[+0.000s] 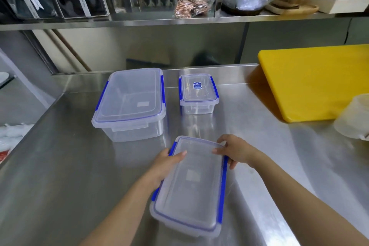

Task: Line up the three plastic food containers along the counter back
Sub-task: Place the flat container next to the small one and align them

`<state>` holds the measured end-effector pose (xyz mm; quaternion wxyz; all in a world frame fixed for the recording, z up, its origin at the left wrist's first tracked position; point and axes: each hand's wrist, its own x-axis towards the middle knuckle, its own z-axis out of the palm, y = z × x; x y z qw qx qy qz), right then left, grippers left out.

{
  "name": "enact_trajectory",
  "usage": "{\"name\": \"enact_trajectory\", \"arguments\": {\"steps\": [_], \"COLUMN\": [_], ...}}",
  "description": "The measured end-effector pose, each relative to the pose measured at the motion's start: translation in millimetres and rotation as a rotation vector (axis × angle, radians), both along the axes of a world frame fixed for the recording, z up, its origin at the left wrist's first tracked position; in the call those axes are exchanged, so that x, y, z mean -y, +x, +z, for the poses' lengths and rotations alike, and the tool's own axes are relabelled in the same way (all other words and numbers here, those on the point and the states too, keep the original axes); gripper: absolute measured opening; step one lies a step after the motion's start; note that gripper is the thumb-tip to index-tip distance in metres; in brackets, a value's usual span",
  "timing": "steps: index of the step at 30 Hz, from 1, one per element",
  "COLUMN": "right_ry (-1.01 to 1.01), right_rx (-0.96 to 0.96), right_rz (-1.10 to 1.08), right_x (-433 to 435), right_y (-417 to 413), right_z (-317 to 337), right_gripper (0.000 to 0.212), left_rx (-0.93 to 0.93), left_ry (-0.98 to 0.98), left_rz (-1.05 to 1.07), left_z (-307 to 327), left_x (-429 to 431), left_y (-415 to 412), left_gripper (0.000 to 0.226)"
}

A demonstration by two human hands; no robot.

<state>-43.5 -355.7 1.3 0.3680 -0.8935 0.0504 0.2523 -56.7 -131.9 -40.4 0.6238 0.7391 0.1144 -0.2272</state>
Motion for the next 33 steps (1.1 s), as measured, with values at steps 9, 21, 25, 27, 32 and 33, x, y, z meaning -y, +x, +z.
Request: {"name": "enact_trajectory", "arguments": {"steps": [9, 21, 25, 27, 32, 33], "right_ry": [-0.093, -0.296, -0.267, -0.289, -0.341, -0.348], "right_rx": [0.036, -0.148, -0.141, -0.115, 0.036, 0.03], "right_rz": [0.19, 0.413, 0.323, 0.238, 0.162, 0.201], "right_x": [-6.3, 16.3, 47.9, 66.4, 94.7, 94.8], "right_y": [-28.9, -39.7, -20.5, -10.2, -5.1, -8.0], "right_z": [-6.8, -10.3, -4.0, 2.8, 11.3, 8.3], "right_gripper": [0.129, 0.144, 0.14, 0.13, 0.1, 0.101], "left_rx": [0.095, 0.126, 0.279, 0.356, 0.433, 0.442], "left_ry": [0.371, 0.747, 0.692, 0.646, 0.558, 0.558], "left_rz": [-0.466, -0.891, -0.815, -0.755, -0.687, -0.691], "left_z": [31.6, 23.2, 15.1, 13.1, 7.8, 6.9], "left_x": [2.1, -2.0, 18.6, 37.2, 84.7, 91.9], "left_y": [-25.4, -39.0, -20.7, -8.8, 11.0, 14.7], "left_gripper": [0.148, 0.143, 0.131, 0.121, 0.107, 0.105]}}
